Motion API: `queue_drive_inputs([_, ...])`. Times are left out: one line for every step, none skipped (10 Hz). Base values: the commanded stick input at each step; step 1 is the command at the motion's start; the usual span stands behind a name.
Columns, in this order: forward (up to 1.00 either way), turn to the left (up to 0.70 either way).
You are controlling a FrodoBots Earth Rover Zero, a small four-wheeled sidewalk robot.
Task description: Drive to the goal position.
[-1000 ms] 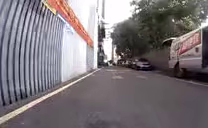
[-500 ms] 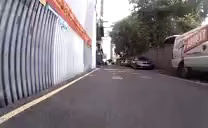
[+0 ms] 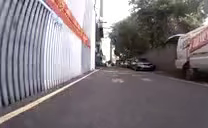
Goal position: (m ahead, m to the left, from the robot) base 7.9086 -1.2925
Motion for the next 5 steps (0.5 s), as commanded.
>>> queue_drive_inputs([0.70, 0.00])
queue_drive_inputs([0.70, 0.00])
queue_drive_inputs([0.70, 0.00])
queue_drive_inputs([0.70, 0.00])
queue_drive_inputs([0.70, 0.00])
